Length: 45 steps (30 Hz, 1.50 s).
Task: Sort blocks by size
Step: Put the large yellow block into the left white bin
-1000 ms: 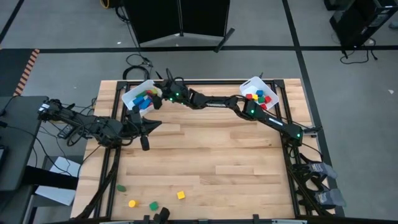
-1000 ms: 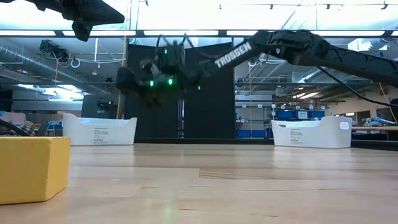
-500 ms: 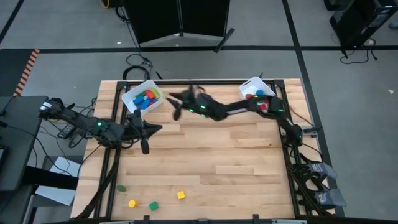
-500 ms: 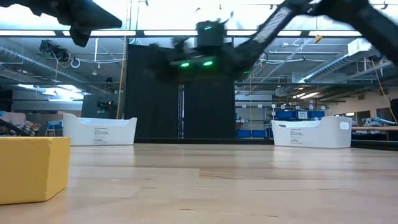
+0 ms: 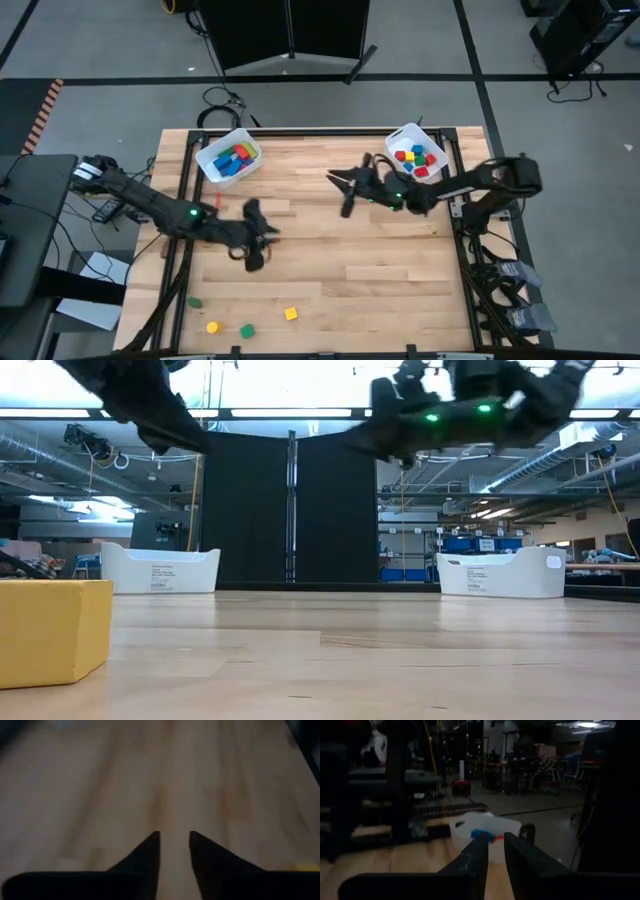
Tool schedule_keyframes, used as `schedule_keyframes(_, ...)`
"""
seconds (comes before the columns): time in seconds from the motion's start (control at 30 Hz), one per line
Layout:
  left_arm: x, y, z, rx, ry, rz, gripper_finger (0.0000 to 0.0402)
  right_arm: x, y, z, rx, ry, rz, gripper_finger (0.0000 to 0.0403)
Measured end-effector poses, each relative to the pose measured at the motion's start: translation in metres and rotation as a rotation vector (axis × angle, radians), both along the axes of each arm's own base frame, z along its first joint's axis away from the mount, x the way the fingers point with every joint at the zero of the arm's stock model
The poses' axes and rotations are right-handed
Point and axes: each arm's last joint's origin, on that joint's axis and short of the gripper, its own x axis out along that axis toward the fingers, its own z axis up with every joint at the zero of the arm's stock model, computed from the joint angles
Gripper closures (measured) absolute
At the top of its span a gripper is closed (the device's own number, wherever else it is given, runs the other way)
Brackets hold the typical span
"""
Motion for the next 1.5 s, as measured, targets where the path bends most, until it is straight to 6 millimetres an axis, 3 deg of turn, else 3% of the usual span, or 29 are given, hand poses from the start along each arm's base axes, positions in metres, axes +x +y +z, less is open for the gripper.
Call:
schedule_keyframes(0.2,0.026,-0.038,0.027,-0.024,0.387,-0.139,0.0188,-0.036,0.014,-0.010,0.003,0.020,0.039,0.0332)
schedule_keyframes(0.37,0.033,-0.063,0.061,-0.063,0.601,-0.084,0.0117,-0.052,0.023,-0.010,-0.023,0.012,0.031,0.0331)
schedule_keyframes(0.47,0.034,-0.084,0.068,-0.132,0.673,-0.054,0.0094,-0.057,0.027,-0.006,-0.029,-0.004,0.037,0.0332)
schedule_keyframes(0.73,0.019,-0.147,0.059,-0.277,0.830,-0.024,0.0097,-0.068,0.029,-0.009,-0.026,-0.005,0.022,0.0330)
schedule_keyframes(0.97,-0.001,-0.183,0.043,-0.274,0.925,-0.002,0.0109,-0.069,0.032,-0.010,0.004,-0.015,0.039,0.0331)
schedule_keyframes(1.5,-0.032,-0.218,0.016,-0.143,1.020,-0.047,0.0077,-0.070,0.051,-0.009,0.010,-0.017,0.100,0.0332)
